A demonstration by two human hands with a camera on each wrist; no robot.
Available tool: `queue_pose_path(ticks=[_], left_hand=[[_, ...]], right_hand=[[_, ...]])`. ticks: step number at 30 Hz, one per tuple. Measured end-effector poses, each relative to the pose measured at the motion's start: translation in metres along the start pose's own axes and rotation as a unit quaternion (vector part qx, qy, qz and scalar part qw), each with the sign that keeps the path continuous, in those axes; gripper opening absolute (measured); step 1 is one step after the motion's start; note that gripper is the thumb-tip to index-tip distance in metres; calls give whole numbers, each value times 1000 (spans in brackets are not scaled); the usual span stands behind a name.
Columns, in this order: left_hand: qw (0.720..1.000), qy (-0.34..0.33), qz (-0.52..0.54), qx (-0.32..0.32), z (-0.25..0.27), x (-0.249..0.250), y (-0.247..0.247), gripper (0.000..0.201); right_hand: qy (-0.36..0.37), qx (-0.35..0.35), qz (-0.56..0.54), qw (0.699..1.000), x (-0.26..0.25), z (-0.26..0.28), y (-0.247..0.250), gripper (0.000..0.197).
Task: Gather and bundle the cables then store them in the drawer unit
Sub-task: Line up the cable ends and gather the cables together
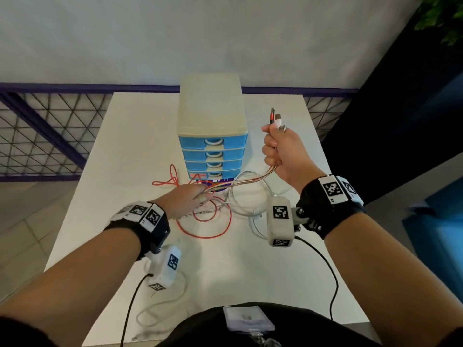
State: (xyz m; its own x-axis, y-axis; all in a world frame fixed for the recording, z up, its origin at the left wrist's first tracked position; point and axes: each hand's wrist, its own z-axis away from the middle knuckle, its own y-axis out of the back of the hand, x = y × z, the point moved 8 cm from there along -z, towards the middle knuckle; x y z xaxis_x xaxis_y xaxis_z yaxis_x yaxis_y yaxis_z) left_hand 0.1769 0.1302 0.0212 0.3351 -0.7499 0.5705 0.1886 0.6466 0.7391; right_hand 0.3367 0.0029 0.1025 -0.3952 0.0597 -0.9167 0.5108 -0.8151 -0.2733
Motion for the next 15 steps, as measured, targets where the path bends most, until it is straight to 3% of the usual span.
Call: queue_pose_path(ticks=[4,7,9,11,13,15], left_hand=[[987,66,-143,-15,4,-39,0,20],[983,113,-129,-67,2,-50,-6,12],[989,107,-1,-103,2,-33,-7,40],[972,67,207,-84,2,7,9,68],[939,22,344,-18,0,44,37,69],[926,-5,369,76,-2,67,65,56]], right_hand=[[6,19,39,999,-1,4,10,23],[0,2,113,994,4,10,2,21],[-16,-36,162,986,14,15,-11,20],[-31,-83,182,979,24,21,-25,20],[-41,-129,187,973,33,28,-39,22],[-50,-176,187,965,39,36,-52,23]])
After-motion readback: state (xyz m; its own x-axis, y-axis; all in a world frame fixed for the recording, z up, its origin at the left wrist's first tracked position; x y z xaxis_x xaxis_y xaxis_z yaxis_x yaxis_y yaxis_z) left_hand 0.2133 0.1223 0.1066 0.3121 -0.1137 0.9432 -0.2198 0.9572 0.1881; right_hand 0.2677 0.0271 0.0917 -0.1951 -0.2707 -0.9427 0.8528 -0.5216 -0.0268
